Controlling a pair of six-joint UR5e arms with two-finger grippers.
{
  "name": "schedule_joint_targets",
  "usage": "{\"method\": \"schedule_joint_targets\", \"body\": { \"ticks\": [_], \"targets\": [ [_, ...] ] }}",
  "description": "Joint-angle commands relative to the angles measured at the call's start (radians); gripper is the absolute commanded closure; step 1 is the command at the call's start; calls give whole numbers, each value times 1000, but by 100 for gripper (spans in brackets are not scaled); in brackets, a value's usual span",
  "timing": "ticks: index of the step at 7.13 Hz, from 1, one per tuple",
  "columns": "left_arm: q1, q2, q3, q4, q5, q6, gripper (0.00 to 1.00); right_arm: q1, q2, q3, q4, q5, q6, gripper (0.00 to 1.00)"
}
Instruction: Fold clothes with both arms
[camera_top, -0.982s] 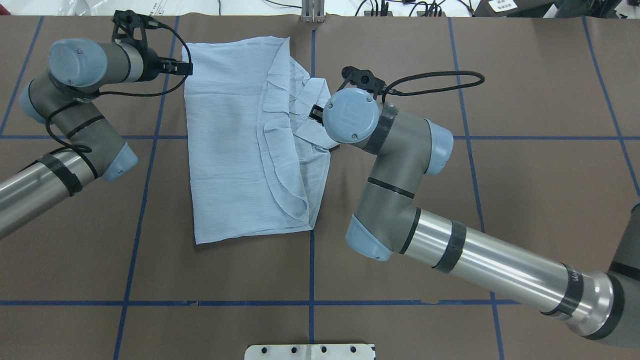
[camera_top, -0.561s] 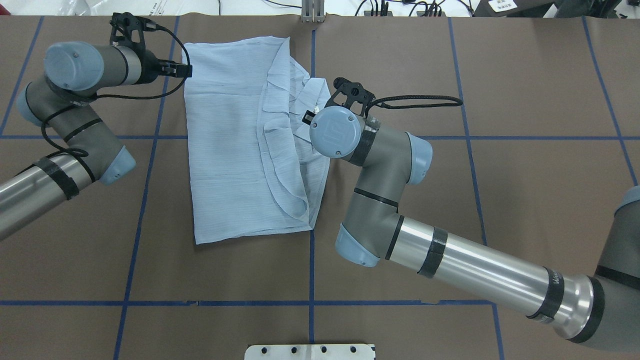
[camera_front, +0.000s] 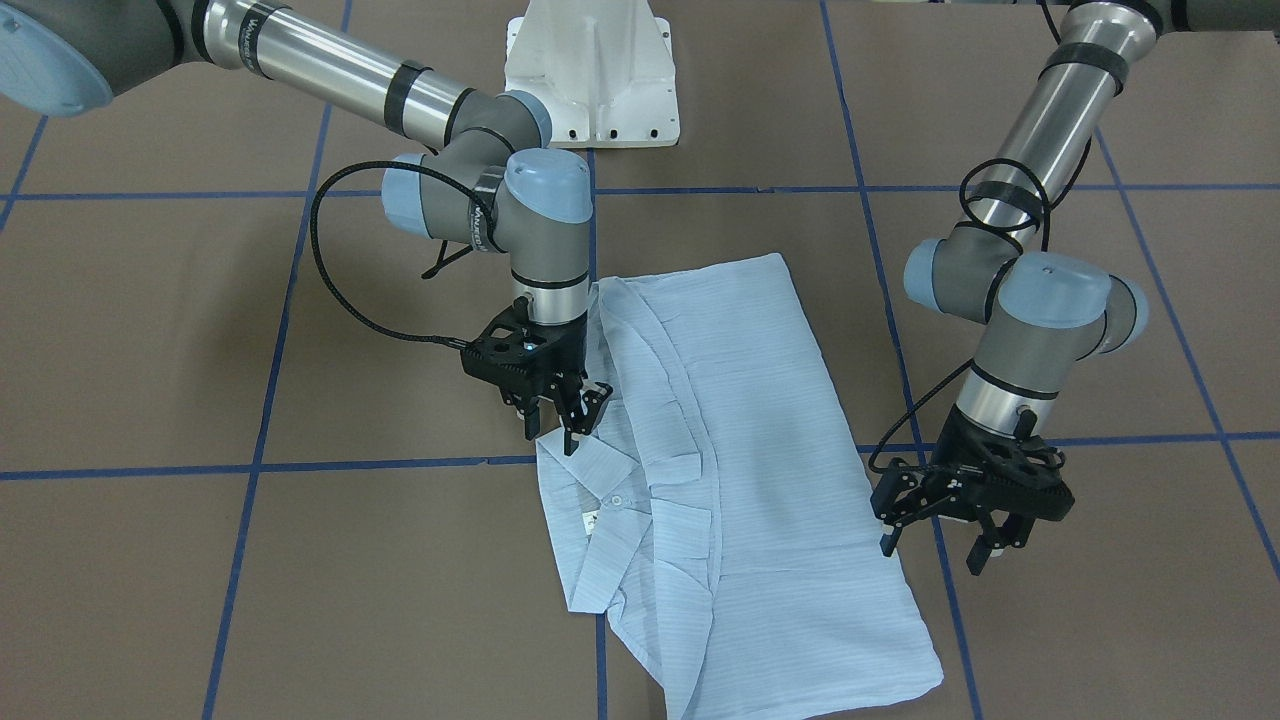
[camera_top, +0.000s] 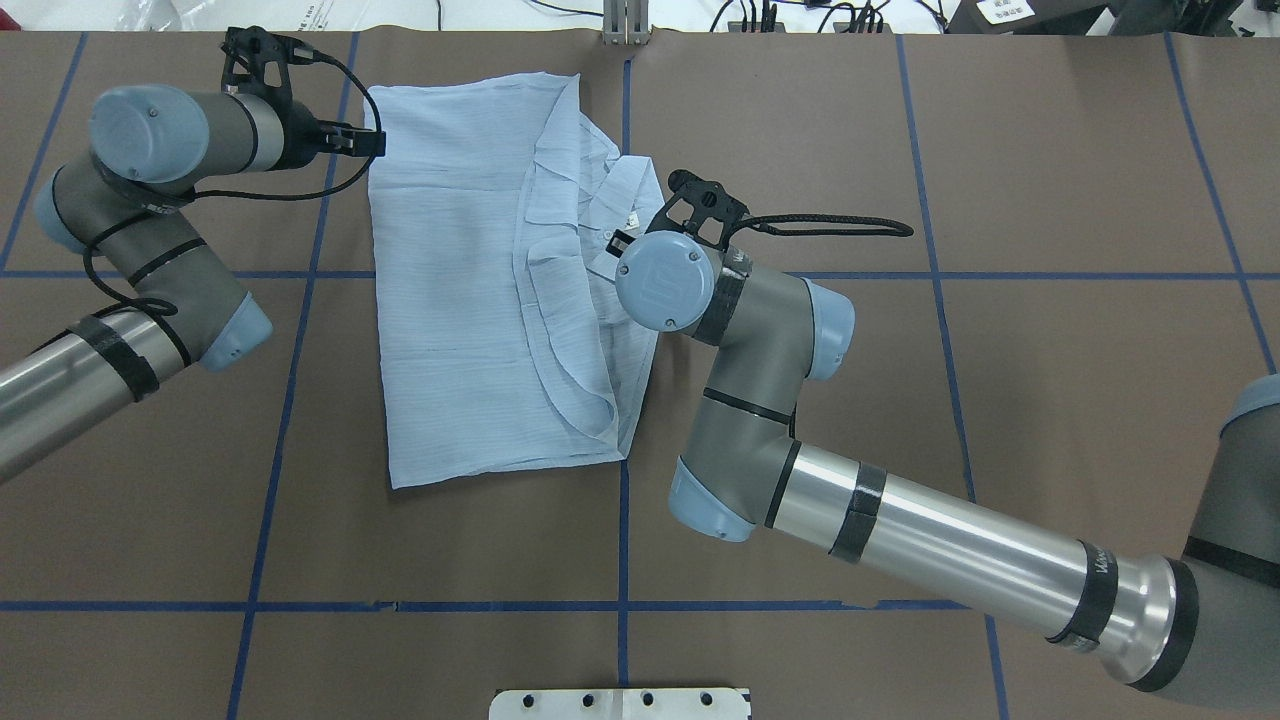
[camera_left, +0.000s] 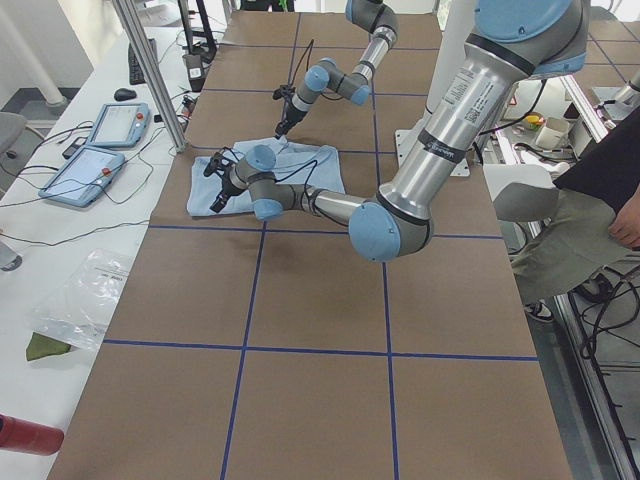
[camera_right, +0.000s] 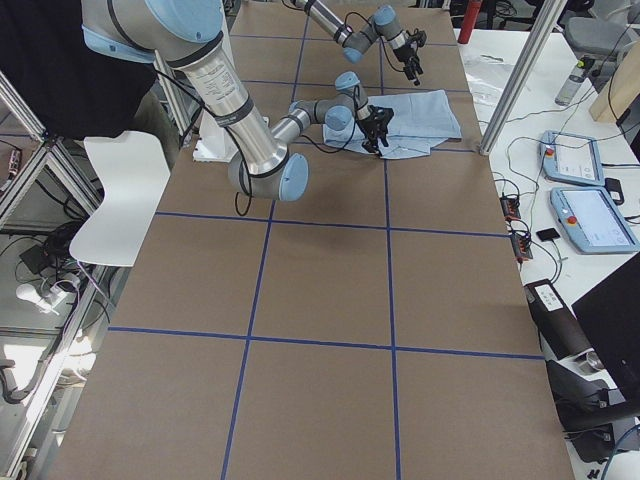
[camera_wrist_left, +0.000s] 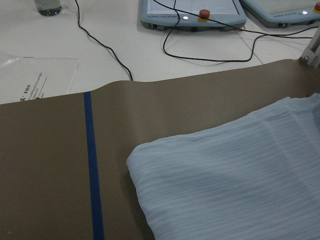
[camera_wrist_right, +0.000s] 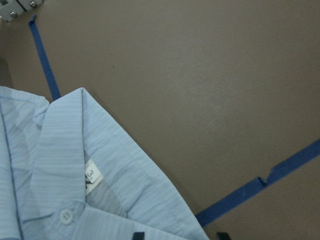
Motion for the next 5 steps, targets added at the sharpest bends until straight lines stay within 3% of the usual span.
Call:
{"method": "schedule_joint_targets", "body": {
  "ticks": [1, 2, 3, 4, 5],
  "targets": [
    [2, 0, 0, -2, 0, 0, 0, -10, 2, -16, 0, -13, 9, 43],
    [2, 0, 0, 0, 0, 0, 0, -10, 2, -16, 0, -15, 12, 45],
    [2, 0, 0, -2, 0, 0, 0, -11, 8, -22, -1, -15, 34, 56],
    [2, 0, 0, 0, 0, 0, 0, -11, 19, -37, 0, -15, 48, 72],
    [2, 2, 1, 0, 0, 0, 0, -11, 22, -37, 0, -15, 57, 100]
  ]
}}
